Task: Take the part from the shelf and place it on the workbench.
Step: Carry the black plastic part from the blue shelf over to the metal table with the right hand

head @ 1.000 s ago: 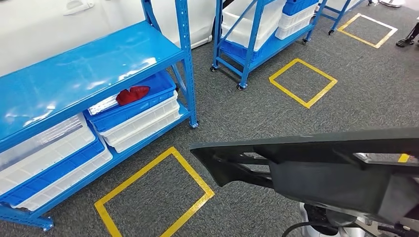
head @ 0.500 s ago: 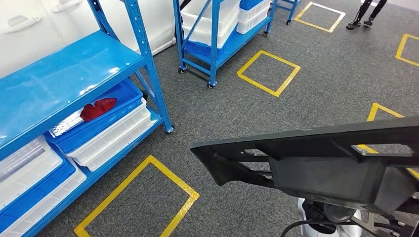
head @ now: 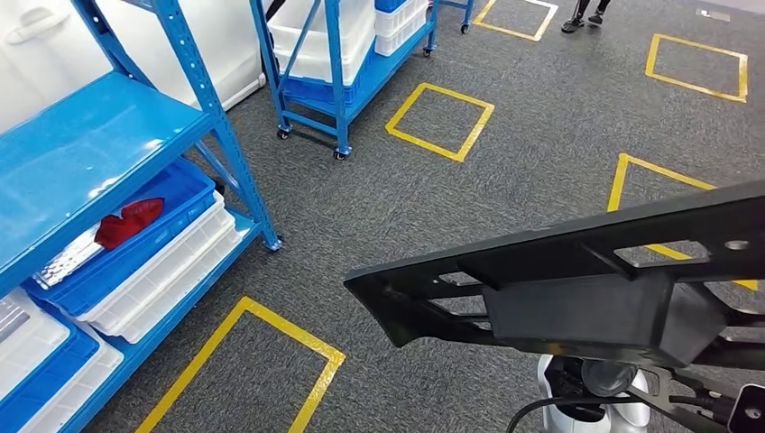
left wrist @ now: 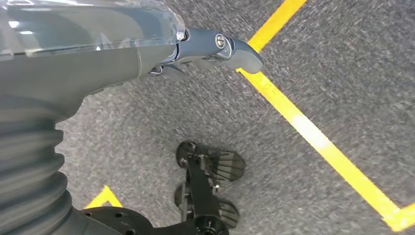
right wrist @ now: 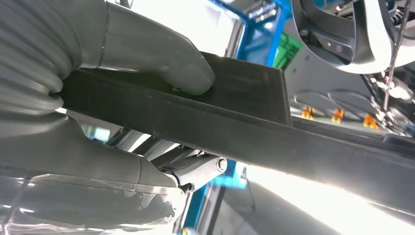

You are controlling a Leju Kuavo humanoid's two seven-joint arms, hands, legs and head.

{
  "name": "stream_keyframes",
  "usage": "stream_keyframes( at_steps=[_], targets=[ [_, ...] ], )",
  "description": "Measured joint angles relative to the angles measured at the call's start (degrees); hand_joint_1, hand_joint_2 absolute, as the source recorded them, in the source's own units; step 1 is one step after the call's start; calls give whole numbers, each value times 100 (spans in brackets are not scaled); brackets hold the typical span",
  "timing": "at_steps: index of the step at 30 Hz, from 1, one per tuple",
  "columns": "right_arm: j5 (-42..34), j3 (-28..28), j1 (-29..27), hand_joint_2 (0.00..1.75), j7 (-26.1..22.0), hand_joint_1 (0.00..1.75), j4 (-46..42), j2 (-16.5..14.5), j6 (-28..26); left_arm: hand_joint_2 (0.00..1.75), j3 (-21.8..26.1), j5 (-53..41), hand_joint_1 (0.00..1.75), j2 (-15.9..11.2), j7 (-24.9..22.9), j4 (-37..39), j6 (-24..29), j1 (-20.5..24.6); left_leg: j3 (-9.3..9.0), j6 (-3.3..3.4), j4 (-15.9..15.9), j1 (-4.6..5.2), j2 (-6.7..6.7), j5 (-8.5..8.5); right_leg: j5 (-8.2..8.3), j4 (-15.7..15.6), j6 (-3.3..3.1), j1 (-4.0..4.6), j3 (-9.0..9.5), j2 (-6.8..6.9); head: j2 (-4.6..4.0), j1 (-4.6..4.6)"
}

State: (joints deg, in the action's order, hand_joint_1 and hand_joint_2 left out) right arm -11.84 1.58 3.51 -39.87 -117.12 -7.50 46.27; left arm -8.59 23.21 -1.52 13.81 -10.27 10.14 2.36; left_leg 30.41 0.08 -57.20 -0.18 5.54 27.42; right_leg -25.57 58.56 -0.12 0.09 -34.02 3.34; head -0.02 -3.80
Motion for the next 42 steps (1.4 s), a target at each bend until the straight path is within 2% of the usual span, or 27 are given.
stream_keyframes(
  at_steps=[3, 5, 7, 8, 9, 10, 12, 14, 16, 17, 18, 20, 22, 24, 25, 26, 27, 29, 31, 33, 34, 36, 38, 39, 40, 41, 42],
  targets=[
    [-14, 4, -40, 175, -1, 175, -4, 1, -14, 175, -1, -47, 0, -17, -55, 0, 33, -7, -35, -101, 3, -8, 98, 34, 5, -45, -96, 21, -7, -139, 0, -1],
    [-15, 4, -65, 175, -1, 175, -15, 0, -4, 175, -4, -71, 0, -34, -57, 0, 28, 2, 42, -155, -215, -31, -124, 206, 34, -91, -161, -12, 15, -250, 0, -1],
    [-16, 2, -80, 175, -2, 175, -23, -4, 50, 175, -8, -94, 0, -57, -54, 0, 21, -3, 352, -183, -879, -45, -418, 565, 50, -106, -205, -20, 20, -362, 0, -2],
    [-10, 1, -87, 175, -1, 175, -21, -10, 93, 175, -12, -99, 0, -66, -56, 0, 20, -8, 546, -188, -1273, -46, -471, 722, 53, -103, -218, -14, 15, -430, 0, -2],
    [2, 1, -95, 175, -1, 175, -17, -19, 143, 175, -17, -101, 0, -71, -62, 0, 20, -17, 695, -190, -1559, -46, -492, 792, 54, -99, -222, -7, 13, -511, 0, -2],
    [21, -1, -99, 175, 0, 175, -12, -31, 181, 175, -23, -104, 0, -74, -69, 0, 20, -23, 757, -187, -1650, -46, -500, 748, 55, -92, -224, -3, 11, -596, 0, -2],
    [64, -18, -101, 175, 0, 175, 3, -54, 208, 175, -36, -118, 0, -74, -79, 0, 19, -21, 563, -166, -1149, -48, -550, 360, 52, -68, -218, -3, 15, -761, 0, -1],
    [98, -51, -89, 175, 0, 175, 23, -61, 172, 175, -43, -139, 0, -77, -78, 0, 10, -4, 237, -128, -391, -58, -810, 34, 44, -29, -185, -7, -2, -905, 0, 0],
    [126, -91, -67, 175, 2, 175, 50, -61, 105, 175, -51, -156, 0, -82, -70, 0, -13, 13, 110, -86, -78, -49, -983, -27, 56, -6, -117, -25, -46, -1028, 0, -1],
    [133, -111, -57, 175, 2, 175, 65, -60, 75, 175, -55, -156, 0, -85, -64, 0, -24, 28, 104, -64, -55, -38, -945, -34, 71, -9, -76, -33, -66, -1092, 0, -1],
    [138, -132, -54, 175, 3, 175, 78, -60, 42, 175, -57, -152, 0, -86, -59, 0, -32, 42, 94, -27, -38, -43, -873, -56, 79, -8, -43, -41, -80, -1107, 0, -1],
    [135, -173, -33, 175, 2, 175, 100, -58, -6, 175, -57, -127, 0, -89, -49, 0, -36, 59, 73, 53, 16, -56, -722, -98, -42, 178, 1, -20, -183, -863, 0, 0],
    [128, -230, 9, 175, 0, 175, 128, -57, -46, 175, -57, -100, 0, -89, -46, 0, -31, 42, 72, 104, 42, -47, -566, -111, -380, 790, 32, -17, -485, -506, 0, 0],
    [125, -289, 33, 175, 0, 175, 173, -54, -92, 175, -57, -78, 0, -90, -53, 1, -24, 20, 75, 114, 39, -30, -411, -99, -652, 1485, 67, -53, -828, -400, 0, 0],
    [123, -312, 39, 175, 0, 175, 198, -52, -114, 175, -57, -67, 0, -90, -57, 1, -20, 15, 74, 110, 38, -27, -333, -91, -650, 1610, 81, -69, -889, -382, 0, 0],
    [122, -334, 47, 175, 1, 175, 222, -50, -132, 175, -57, -58, 0, -91, -59, 1, -19, 16, 68, 100, 36, -27, -260, -82, -545, 1501, 89, -82, -830, -355, 0, 0],
    [120, -354, 61, 175, 1, 175, 243, -50, -142, 175, -57, -51, 0, -90, -59, 0, -19, 19, 57, 86, 35, -27, -192, -70, -368, 1178, 89, -89, -656, -299, 0, 0],
    [114, -387, 106, 175, 1, 175, 272, -49, -150, 175, -56, -46, 0, -90, -56, 0, -20, 22, 26, 39, 25, -9, -77, -35, -80, 366, 51, -63, -219, -37, 0, -1],
    [87, -415, 147, 175, 0, 175, 292, -48, -175, 175, -55, -35, 0, -91, -39, 0, -27, 20, -4, -26, 16, 12, 21, 1, -22, 4, -14, -12, -35, 98, 0, -1],
    [45, -432, 165, 175, 0, 175, 308, -43, -225, 175, -46, 0, 0, -91, 4, 0, -50, 28, -44, -94, 24, 12, 136, 30, -21, -21, -79, 16, -37, -29, 0, 0],
    [25, -439, 172, 175, 0, 175, 312, -40, -251, 175, -39, 17, 0, -94, 26, 0, -63, 34, -59, -127, 3, -3, 125, 66, -10, -43, -110, 8, -24, -95, 0, 0],
    [-32, -457, 213, 175, 0, 175, 322, -31, -286, 175, -23, 32, 0, -101, 61, 0, -85, 31, 68, -177, -338, -33, -116, 307, 19, -88, -178, -20, 5, -227, 0, -1],
    [-83, -470, 248, 175, -1, 175, 332, -26, -280, 175, -6, 32, 0, -113, 75, 0, -94, 9, 451, -200, -1133, -47, -416, 692, 30, -96, -216, -25, 6, -370, 0, -2],
    [-94, -473, 253, 175, -1, 175, 337, -26, -263, 175, 3, 32, 0, -117, 78, 1, -97, 2, 643, -206, -1502, -47, -471, 811, 32, -93, -223, -20, 5, -450, 0, -2],
    [-97, -473, 254, 175, 0, 175, 340, -26, -243, 175, 14, 30, 0, -121, 79, 1, -101, -10, 763, -204, -1699, -47, -494, 817, 33, -90, -224, -14, 7, -538, 0, -2],
    [-97, -473, 254, 175, 1, 175, 344, -26, -229, 175, 22, 29, 0, -123, 80, 2, -108, -19, 774, -194, -1652, -47, -506, 696, 32, -86, -223, -10, 14, -628, 0, -2],
    [-96, -473, 254, 175, 0, 175, 346, -26, -219, 175, 30, 26, 0, -127, 81, 2, -115, -24, 680, -178, -1376, -47, -533, 480, 29, -82, -219, -10, 25, -716, 0, -2]
  ],
)
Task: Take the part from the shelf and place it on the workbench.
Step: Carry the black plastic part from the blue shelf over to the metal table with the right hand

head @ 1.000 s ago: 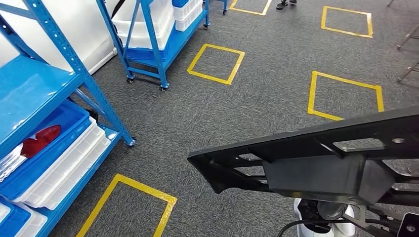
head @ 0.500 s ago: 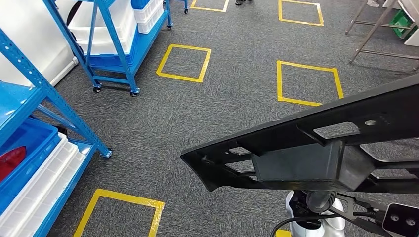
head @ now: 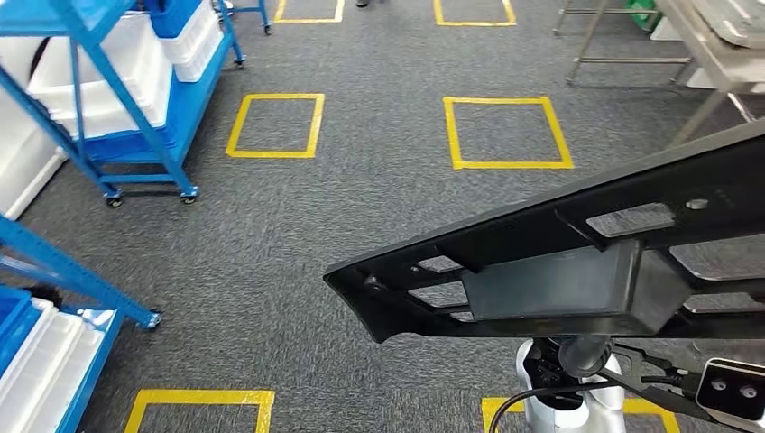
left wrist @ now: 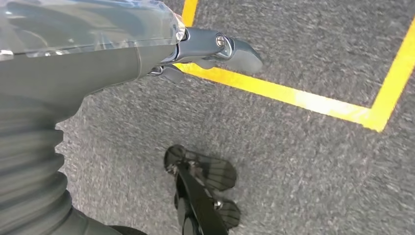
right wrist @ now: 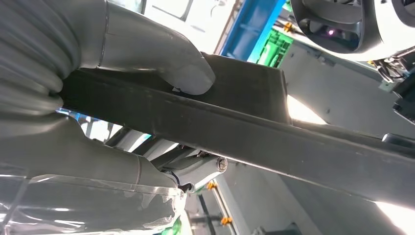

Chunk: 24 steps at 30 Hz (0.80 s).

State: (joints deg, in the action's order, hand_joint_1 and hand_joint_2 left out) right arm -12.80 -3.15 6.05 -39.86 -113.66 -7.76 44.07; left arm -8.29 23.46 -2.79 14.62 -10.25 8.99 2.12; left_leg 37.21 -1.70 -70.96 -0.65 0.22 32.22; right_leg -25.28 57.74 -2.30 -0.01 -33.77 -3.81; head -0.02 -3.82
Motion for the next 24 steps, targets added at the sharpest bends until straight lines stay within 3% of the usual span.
stream_keyframes(
  at_steps=[2, 3, 5, 6, 7, 9, 11, 13, 14, 15, 17, 19, 20, 22, 24],
  targets=[
    [9, 1, 1, 175, -1, 175, -1, 0, 9, 175, 14, -5, 0, -16, 2, 1, -8, -8, -326, 43, 824, -7, -207, -438, -15, 22, 26, 4, 10, -153, 0, 0],
    [21, 1, -1, 175, -1, 175, -4, 0, 12, 175, 18, -10, 0, -23, 5, 2, -10, -5, -449, 61, 1118, -6, -316, -546, -19, 36, 52, 1, 0, -217, 0, 0],
    [45, 2, -9, 175, -1, 175, -13, 1, 16, 175, 22, -16, 0, -32, 8, 4, -14, 14, -536, 106, 1322, 13, -402, -560, -13, 47, 123, -17, -36, -329, 0, 0],
    [54, 2, -15, 175, -1, 175, -22, 2, 16, 175, 22, -19, 0, -33, 10, 4, -17, 32, -544, 140, 1339, 15, -346, -570, 1, 35, 165, -28, -50, -384, 0, 0],
    [63, 3, -21, 175, -1, 175, -33, 3, 16, 175, 22, -20, 0, -33, 10, 4, -19, 46, -556, 181, 1369, 12, -279, -589, -6, 45, 196, -31, -62, -350, 0, 0],
    [103, 4, -19, 175, -1, 175, -60, 4, 16, 175, 22, -23, 0, -33, 13, 4, -25, 44, -579, 262, 1431, 0, -136, -626, -177, 293, 240, -13, -187, -66, 0, 1],
    [173, 3, -22, 175, -1, 175, -75, 5, 7, 175, 23, -25, 0, -34, 8, 4, -40, 17, -581, 305, 1443, 27, 9, -625, -539, 980, 268, -22, -522, 249, 0, 2],
    [240, -5, -43, 175, -1, 175, -85, 13, -43, 175, 24, -27, 0, -34, -11, 4, -65, -3, -579, 315, 1436, 49, 160, -608, -734, 1585, 293, -47, -824, 325, 0, 2],
    [263, -14, -54, 175, -1, 175, -97, 21, -79, 175, 25, -29, 0, -34, -25, 4, -77, -3, -581, 315, 1433, 55, 233, -598, -679, 1606, 297, -54, -834, 342, 0, 2],
    [272, -22, -61, 175, -1, 175, -115, 29, -108, 175, 25, -34, 0, -34, -37, 4, -88, 3, -588, 308, 1430, 58, 297, -587, -528, 1381, 292, -56, -715, 370, 0, 2],
    [267, -44, -59, 175, -1, 175, -156, 48, -143, 175, 24, -49, 0, -31, -54, 4, -104, 16, -620, 281, 1428, 72, 410, -558, -192, 563, 247, -23, -266, 563, 0, 2],
    [251, -65, -44, 175, -1, 175, -183, 67, -166, 175, 23, -58, 0, -27, -61, 4, -113, 23, -652, 229, 1427, 84, 513, -530, -60, 46, 187, 32, 3, 718, 0, 2],
    [244, -71, -39, 175, -1, 175, -192, 77, -176, 175, 23, -60, 0, -26, -65, 4, -113, 26, -665, 199, 1433, 86, 565, -521, -72, -1, 163, 55, 15, 716, 0, 1],
    [239, -78, -38, 175, 0, 175, -215, 91, -173, 175, 22, -60, 0, -22, -70, 4, -114, 45, -692, 137, 1431, 78, 626, -493, -41, -45, 118, 42, 16, 586, 0, 2],
    [236, -80, -15, 175, -2, 175, -226, 101, -98, 175, 22, -60, 0, -19, -69, 3, -111, 51, -619, 85, 1200, 60, 409, -317, -1, -104, 62, 1, 50, 466, 0, 2]
  ],
)
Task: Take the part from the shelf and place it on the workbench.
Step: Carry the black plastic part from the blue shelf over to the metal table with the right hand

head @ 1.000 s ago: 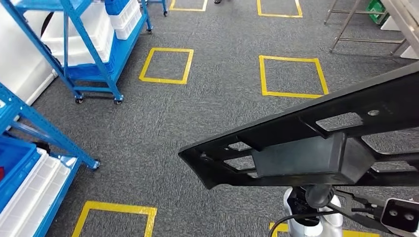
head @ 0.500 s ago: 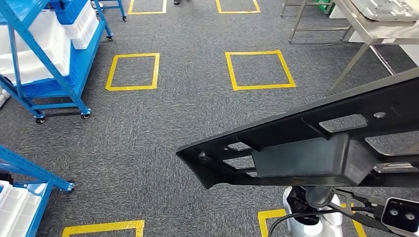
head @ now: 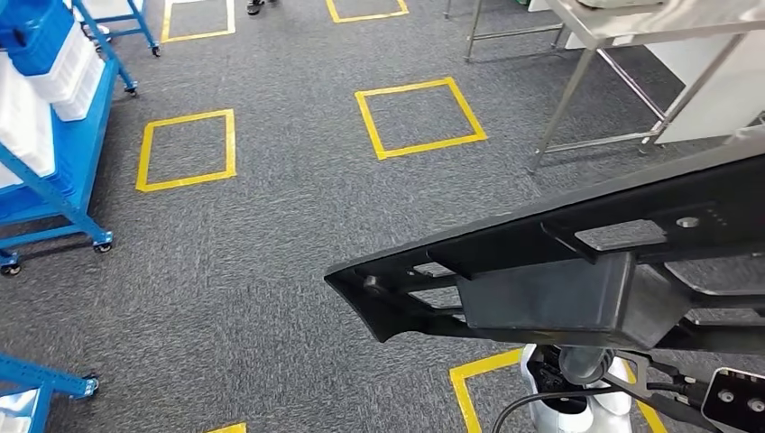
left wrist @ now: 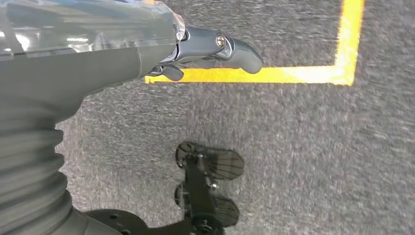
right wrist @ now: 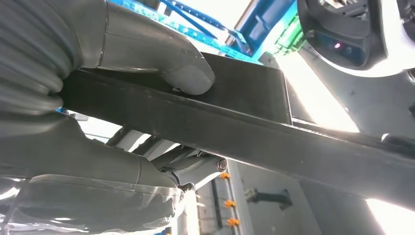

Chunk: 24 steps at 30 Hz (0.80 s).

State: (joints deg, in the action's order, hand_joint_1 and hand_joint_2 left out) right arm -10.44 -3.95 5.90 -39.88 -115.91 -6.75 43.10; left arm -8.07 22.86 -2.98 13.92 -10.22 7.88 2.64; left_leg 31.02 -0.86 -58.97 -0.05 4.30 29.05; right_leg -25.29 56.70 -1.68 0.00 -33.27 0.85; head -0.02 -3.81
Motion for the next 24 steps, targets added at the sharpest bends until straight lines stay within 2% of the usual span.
stream_keyframes(
  at_steps=[2, 3, 4, 5, 6, 7, 9, 10, 11, 13, 14, 15, 17, 18, 19, 20, 21, 22, 24],
  targets=[
    [-8, -2, 40, 175, 0, 175, 19, 6, 36, 175, 1, 2, 0, 1, 2, -1, 10, -15, 301, -33, -676, -23, -295, 369, 18, -21, -36, -18, 16, -118, 0, -1],
    [-15, -9, 55, 175, 2, 175, 34, 10, 2, 175, 2, 4, 0, 1, 2, -1, 15, -22, 492, -46, -1075, -28, -353, 533, 19, -17, -43, -16, 12, -186, 0, -1],
    [-24, -18, 64, 175, 3, 175, 51, 16, -52, 175, 2, 8, 0, 2, -1, -1, 19, -32, 637, -58, -1360, -34, -372, 608, 18, -9, -44, -15, 10, -261, 0, -1],
    [-38, -33, 74, 175, 4, 175, 70, 22, -116, 175, 2, 11, 0, 1, -7, -1, 21, -40, 697, -66, -1449, -43, -378, 569, 15, 5, -41, -15, 8, -343, 0, -1],
    [-52, -54, 89, 175, 5, 175, 90, 28, -182, 175, 3, 14, 0, -1, -15, -1, 20, -43, 646, -71, -1299, -56, -390, 416, 10, 23, -32, -19, 8, -428, 0, -2],
    [-68, -78, 109, 175, 5, 175, 109, 34, -242, 175, 3, 14, 0, -5, -22, -1, 18, -44, 500, -74, -951, -74, -430, 193, 0, 47, -18, -25, 9, -509, 0, -2],
    [-92, -133, 161, 175, 4, 175, 140, 44, -320, 175, 4, 11, 0, -16, -32, -1, 11, -37, 165, -72, -184, -112, -651, -132, -23, 103, 29, -29, -8, -651, 0, -1],
    [-97, -158, 183, 175, 3, 175, 152, 47, -339, 175, 4, 8, 0, -20, -34, -1, 7, -31, 73, -62, 34, -118, -733, -194, -26, 122, 61, -31, -27, -707, 0, -1],
    [-98, -179, 198, 175, 4, 175, 161, 52, -353, 175, 4, 4, 0, -22, -31, -1, 0, -21, 38, -43, 119, -113, -777, -194, -20, 128, 96, -33, -48, -760, 0, -1],
    [-97, -205, 209, 175, 5, 175, 169, 66, -398, 175, 3, -4, 0, -22, -10, -1, -16, 10, 35, 27, 142, -103, -670, -222, 5, 115, 172, -42, -80, -860, 0, -1],
    [-97, -211, 208, 175, 5, 175, 168, 76, -421, 175, 3, -10, 0, -23, 3, -1, -23, 23, 29, 68, 164, -107, -609, -243, -20, 145, 201, -38, -105, -817, 0, -1],
    [-94, -216, 210, 175, 4, 175, 167, 86, -439, 175, 2, -15, 0, -27, 16, -1, -28, 29, 28, 111, 189, -115, -543, -263, -104, 264, 226, -30, -168, -698, 0, 0],
    [-90, -234, 205, 175, 2, 175, 167, 104, -452, 175, 2, -22, 0, -35, 34, -1, -31, 14, 32, 166, 215, -104, -408, -280, -447, 875, 263, -24, -466, -334, 0, 1],
    [-87, -247, 201, 175, 2, 175, 173, 113, -453, 175, 2, -22, 0, -39, 39, -1, -30, -1, 36, 180, 215, -91, -336, -276, -628, 1280, 280, -31, -663, -215, 0, 1],
    [-90, -261, 194, 175, 1, 175, 184, 121, -446, 175, 2, -21, 0, -42, 34, -1, -25, -15, 39, 183, 214, -79, -260, -270, -741, 1611, 293, -39, -827, -155, 0, 1],
    [-92, -270, 191, 175, 2, 175, 199, 128, -436, 175, 2, -16, 0, -44, 24, -1, -17, -23, 38, 184, 213, -72, -184, -263, -753, 1766, 298, -44, -904, -127, 0, 1],
    [-95, -276, 191, 175, 2, 175, 215, 135, -426, 175, 3, -11, 0, -45, 9, -1, -9, -24, 33, 181, 213, -68, -115, -254, -660, 1689, 295, -45, -865, -106, 0, 1],
    [-98, -283, 196, 175, 3, 175, 232, 139, -416, 175, 3, -7, 0, -44, -9, -1, -2, -20, 22, 174, 212, -65, -50, -244, -489, 1397, 281, -41, -710, -61, 0, 1],
    [-99, -302, 213, 175, 3, 175, 255, 140, -410, 175, 4, -4, 0, -41, -31, -1, 3, -16, -13, 139, 205, -43, 63, -211, -163, 576, 219, 5, -267, 196, 0, 1]
  ],
)
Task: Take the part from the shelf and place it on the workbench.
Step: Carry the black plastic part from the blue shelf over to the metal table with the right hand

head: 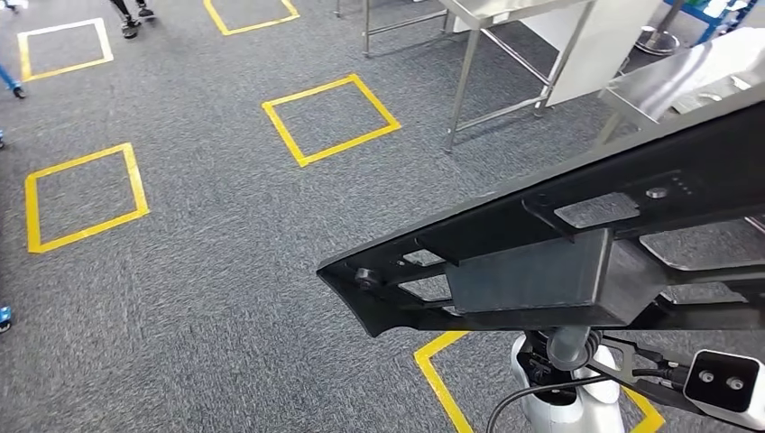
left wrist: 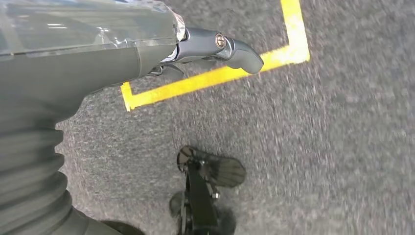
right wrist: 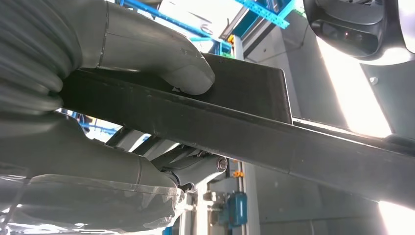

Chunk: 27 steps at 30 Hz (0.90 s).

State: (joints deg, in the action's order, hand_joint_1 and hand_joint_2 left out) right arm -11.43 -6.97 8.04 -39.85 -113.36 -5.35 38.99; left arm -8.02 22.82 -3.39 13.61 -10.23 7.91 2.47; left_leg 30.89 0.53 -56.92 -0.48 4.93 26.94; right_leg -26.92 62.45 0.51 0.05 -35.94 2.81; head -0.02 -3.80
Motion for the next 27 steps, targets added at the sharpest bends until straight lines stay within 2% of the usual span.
stream_keyframes(
  at_steps=[1, 2, 4, 5, 6, 7, 9, 10, 11, 12, 13, 14, 15, 16, 17, 18, 20, 21, 22, 24, 25, 26, 27],
  targets=[
    [-1, -17, 10, 175, -1, 175, 9, 0, 1, 175, 0, 0, 0, 1, -5, 0, 0, 0, -15, -27, -4, 15, 53, 17, 83, -291, -39, 30, 149, 102, 0, 0],
    [-3, -32, 17, 175, -1, 175, 15, 1, 2, 175, 0, 1, 0, 1, -7, 0, 0, 0, -27, -56, -9, 29, 108, 34, 104, -439, -74, 57, 216, 158, 0, -1],
    [-8, -54, 23, 175, -2, 175, 29, 4, 0, 175, 0, 2, 0, 2, -8, 0, 1, 10, -53, -113, -6, 39, 235, 61, 102, -473, -129, 70, 200, 34, 0, -1],
    [-7, -61, 23, 175, -2, 175, 35, 6, -2, 175, 0, 3, 0, 2, -8, 0, 2, 21, -65, -145, -27, 28, 232, 94, 114, -490, -158, 58, 208, -37, 0, -1],
    [-5, -71, 33, 175, -2, 175, 43, 7, -4, 175, 0, 3, 0, 2, -10, 0, 4, 26, -42, -175, -119, 16, 137, 170, 129, -512, -189, 41, 221, -106, 0, -1],
    [-4, -90, 47, 175, -2, 175, 53, 5, -9, 175, 0, 3, 0, 2, -13, 0, 6, 28, 42, -204, -333, 2, -15, 307, 144, -533, -220, 21, 236, -173, 0, -1],
    [1, -140, 70, 175, -2, 175, 78, 2, -17, 175, 1, 10, 0, 1, -33, 0, 19, 6, 392, -239, -1080, -16, -341, 678, 154, -543, -257, 7, 244, -311, 0, -2],
    [7, -167, 69, 175, -1, 175, 91, 0, -20, 175, 2, 15, 0, -1, -46, 0, 24, -5, 582, -250, -1456, -18, -404, 813, 155, -539, -264, 9, 244, -392, 0, -2],
    [14, -190, 65, 175, 1, 175, 101, 0, -23, 175, 2, 19, 0, -3, -63, 1, 29, -22, 707, -254, -1677, -18, -427, 842, 155, -534, -266, 12, 246, -480, 0, -2],
    [23, -212, 62, 175, 1, 175, 109, 0, -31, 175, 2, 19, 0, -5, -80, 1, 32, -37, 734, -252, -1676, -18, -437, 750, 153, -526, -264, 13, 251, -571, 0, -2],
    [34, -232, 60, 175, 2, 175, 113, 0, -44, 175, 2, 15, 0, -9, -94, 2, 32, -45, 653, -243, -1440, -19, -455, 555, 149, -517, -258, 11, 260, -660, 0, -2],
    [48, -250, 60, 175, 1, 175, 115, 0, -66, 175, 2, 10, 0, -15, -108, 2, 33, -52, 496, -231, -1041, -26, -534, 306, 142, -505, -246, 7, 266, -742, 0, -2],
    [63, -267, 61, 175, 1, 175, 115, 0, -91, 175, 2, 4, 0, -23, -119, 3, 33, -58, 331, -214, -636, -35, -681, 123, 132, -488, -227, 11, 264, -815, 0, -2],
    [78, -286, 61, 175, 1, 175, 115, 0, -115, 175, 2, -1, 0, -31, -124, 3, 32, -61, 201, -196, -323, -45, -815, 8, 126, -470, -201, 9, 249, -881, 0, -2],
    [90, -306, 60, 175, 1, 175, 115, 1, -135, 175, 2, -3, 0, -38, -129, 4, 32, -61, 129, -175, -147, -48, -922, -30, 127, -456, -170, 2, 226, -942, 0, -2],
    [96, -322, 57, 175, 1, 175, 114, 2, -147, 175, 2, -4, 0, -42, -133, 4, 32, -57, 109, -148, -99, -41, -951, -7, 136, -453, -133, -6, 202, -1005, 0, -2],
    [101, -338, 45, 175, 1, 175, 109, 5, -163, 175, 2, -5, 0, -41, -137, 4, 32, -40, 94, -76, -60, -49, -817, -28, 148, -450, -61, -17, 168, -1093, 0, -2],
    [101, -338, 42, 175, 0, 175, 103, 8, -171, 175, 2, -5, 0, -41, -137, 4, 31, -36, 84, -35, -37, -60, -742, -43, 101, -388, -33, -5, 135, -1013, 0, -1],
    [101, -340, 45, 175, -1, 175, 98, 10, -178, 175, 2, -6, 0, -42, -136, 4, 31, -39, 76, 1, -12, -72, -665, -57, -8, -223, -9, 8, 54, -862, 0, -1],
    [101, -347, 50, 175, -2, 175, 92, 14, -191, 175, 2, -7, 0, -45, -135, 4, 31, -57, 74, 43, 1, -56, -515, -56, -373, 447, 31, 5, -269, -481, 0, 1],
    [101, -351, 47, 175, -2, 175, 94, 15, -197, 175, 2, -10, 0, -45, -136, 4, 31, -68, 77, 51, -1, -43, -435, -49, -537, 839, 50, -8, -462, -382, 0, 1],
    [101, -355, 39, 175, -2, 175, 96, 18, -206, 175, 2, -14, 0, -45, -136, 4, 30, -74, 77, 55, -3, -33, -353, -42, -614, 1113, 62, -22, -596, -334, 0, 1],
    [101, -358, 34, 175, -2, 175, 98, 20, -217, 175, 2, -22, 0, -45, -132, 4, 26, -74, 75, 54, -5, -27, -274, -33, -577, 1170, 66, -31, -621, -313, 0, 1]
  ],
)
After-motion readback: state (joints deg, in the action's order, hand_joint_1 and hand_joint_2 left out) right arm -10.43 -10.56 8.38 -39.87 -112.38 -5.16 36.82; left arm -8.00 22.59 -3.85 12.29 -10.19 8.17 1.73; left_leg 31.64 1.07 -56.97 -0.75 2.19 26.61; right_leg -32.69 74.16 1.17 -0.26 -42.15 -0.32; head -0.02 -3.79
